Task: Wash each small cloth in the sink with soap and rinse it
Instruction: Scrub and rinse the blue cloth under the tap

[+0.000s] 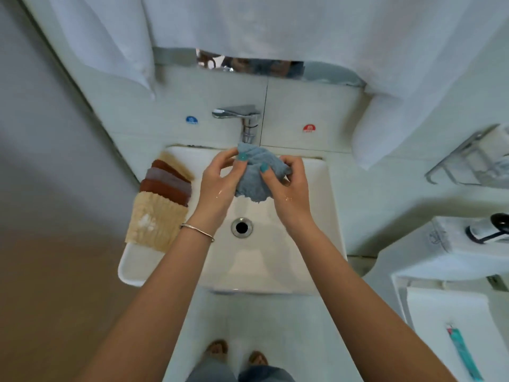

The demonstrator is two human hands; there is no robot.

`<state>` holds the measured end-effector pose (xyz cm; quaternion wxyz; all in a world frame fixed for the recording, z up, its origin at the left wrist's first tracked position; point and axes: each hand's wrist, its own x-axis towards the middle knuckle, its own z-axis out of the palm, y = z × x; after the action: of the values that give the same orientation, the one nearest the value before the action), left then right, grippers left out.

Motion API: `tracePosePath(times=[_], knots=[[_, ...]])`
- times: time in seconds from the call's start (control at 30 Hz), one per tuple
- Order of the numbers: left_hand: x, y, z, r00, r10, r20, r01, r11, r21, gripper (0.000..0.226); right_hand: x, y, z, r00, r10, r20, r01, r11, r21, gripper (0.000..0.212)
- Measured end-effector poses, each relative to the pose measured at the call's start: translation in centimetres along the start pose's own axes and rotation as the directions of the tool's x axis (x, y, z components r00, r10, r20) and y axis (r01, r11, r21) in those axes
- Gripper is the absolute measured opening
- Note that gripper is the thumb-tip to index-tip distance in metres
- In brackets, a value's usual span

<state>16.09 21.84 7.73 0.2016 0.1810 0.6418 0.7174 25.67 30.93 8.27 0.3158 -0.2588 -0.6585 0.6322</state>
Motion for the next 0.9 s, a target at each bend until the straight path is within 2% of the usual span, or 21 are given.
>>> tracePosePath(times=[0.17, 0.27, 0.37, 0.43, 0.5, 0.6, 0.7, 0.77, 0.83, 0.9], knots=[[0.8, 4.1, 0.2, 0.998, 0.056, -0.021, -0.055, 0.998, 0.041, 0.029, 0.6, -2.9, -0.1, 0.994, -0.101, -0.05, 0.101, 0.995, -0.007, 0.024], [1.7, 6.6, -0.2, 0.993, 0.111, -0.032, -0.112, 0.993, -0.034, 0.018, 0.8, -5.3, 0.1, 0.983, -0.161, -0.083, 0.164, 0.986, 0.024, 0.01], [3.1, 9.3, -0.3, 0.981, 0.193, 0.025, -0.193, 0.981, -0.012, 0.01, 2.3, -8.4, 0.2, 0.994, -0.052, -0.095, 0.073, 0.97, 0.234, 0.039], [3.7, 11.0, 0.1, 0.96, 0.273, 0.068, -0.272, 0.962, -0.019, 0.011, 3.3, -10.3, 0.2, 0.997, -0.071, 0.005, 0.067, 0.96, 0.272, 0.031], [3.9, 12.5, 0.6, 0.938, 0.337, 0.085, -0.337, 0.941, -0.015, 0.013, 4.4, -11.6, 0.6, 0.983, -0.149, 0.108, 0.129, 0.977, 0.172, 0.022], [4.0, 14.4, 1.1, 0.912, 0.398, 0.098, -0.402, 0.915, 0.021, 0.014, 5.3, -13.0, 0.7, 0.94, -0.202, 0.274, 0.173, 0.977, 0.128, 0.037], [4.1, 15.8, 1.2, 0.904, 0.41, 0.116, -0.42, 0.905, 0.07, 0.016, 5.2, -14.5, 0.2, 0.886, -0.189, 0.423, 0.165, 0.982, 0.091, 0.045], [4.3, 16.5, 1.2, 0.898, 0.417, 0.138, -0.434, 0.892, 0.126, 0.017, 5.2, -15.0, -0.1, 0.906, -0.218, 0.364, 0.22, 0.975, 0.036, 0.035], [4.6, 16.9, 0.9, 0.882, 0.444, 0.157, -0.468, 0.86, 0.202, 0.018, 5.3, -15.2, -0.2, 0.928, -0.308, 0.207, 0.324, 0.945, -0.046, 0.021], [4.7, 17.2, 0.8, 0.877, 0.449, 0.173, -0.479, 0.85, 0.219, 0.016, 5.4, -15.4, -0.4, 0.901, -0.419, 0.111, 0.431, 0.895, -0.119, 0.016]])
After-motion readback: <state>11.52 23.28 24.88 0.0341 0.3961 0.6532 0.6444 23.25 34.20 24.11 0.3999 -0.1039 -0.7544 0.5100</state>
